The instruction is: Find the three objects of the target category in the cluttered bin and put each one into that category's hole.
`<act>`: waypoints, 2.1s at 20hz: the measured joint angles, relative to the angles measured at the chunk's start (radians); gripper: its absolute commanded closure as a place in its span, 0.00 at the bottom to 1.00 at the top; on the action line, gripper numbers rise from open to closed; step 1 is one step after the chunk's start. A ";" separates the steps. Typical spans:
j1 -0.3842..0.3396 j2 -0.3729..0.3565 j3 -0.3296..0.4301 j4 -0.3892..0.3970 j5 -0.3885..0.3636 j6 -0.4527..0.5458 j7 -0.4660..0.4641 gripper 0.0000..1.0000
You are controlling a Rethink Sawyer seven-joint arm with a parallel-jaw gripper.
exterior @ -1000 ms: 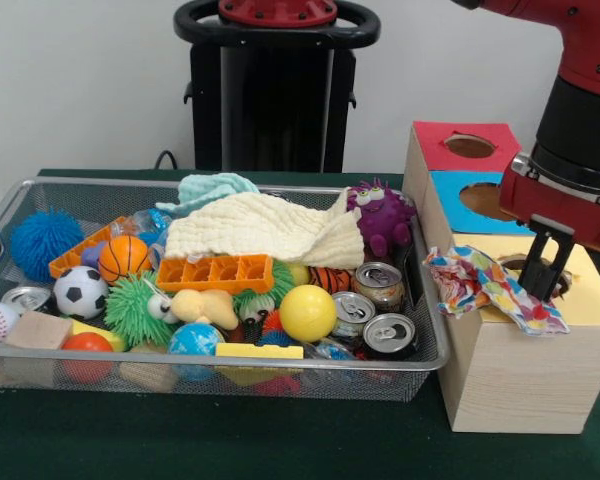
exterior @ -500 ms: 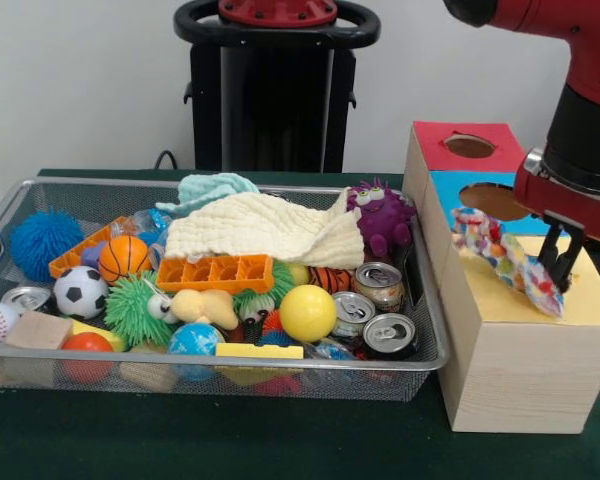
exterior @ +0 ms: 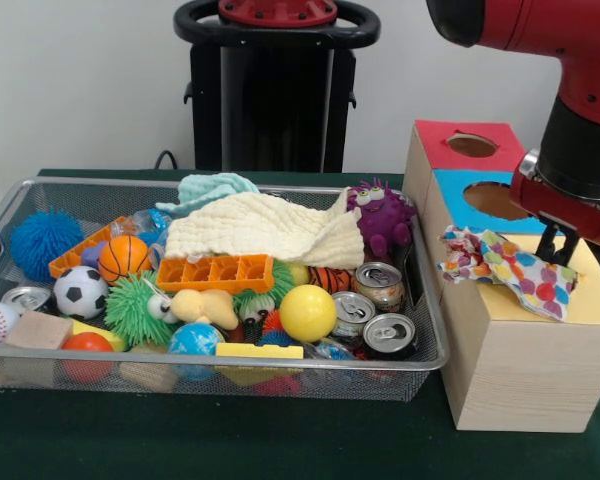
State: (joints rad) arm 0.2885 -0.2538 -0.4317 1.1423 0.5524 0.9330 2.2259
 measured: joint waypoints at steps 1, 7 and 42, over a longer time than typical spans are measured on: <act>0.000 0.000 0.000 0.000 0.000 0.000 0.001 1.00; 0.000 0.004 -0.001 -0.003 0.001 0.000 0.014 1.00; 0.010 -0.051 -0.052 -0.065 -0.075 0.232 0.034 1.00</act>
State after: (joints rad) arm 0.2986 -0.3044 -0.4839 1.0770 0.4774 1.1655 2.2600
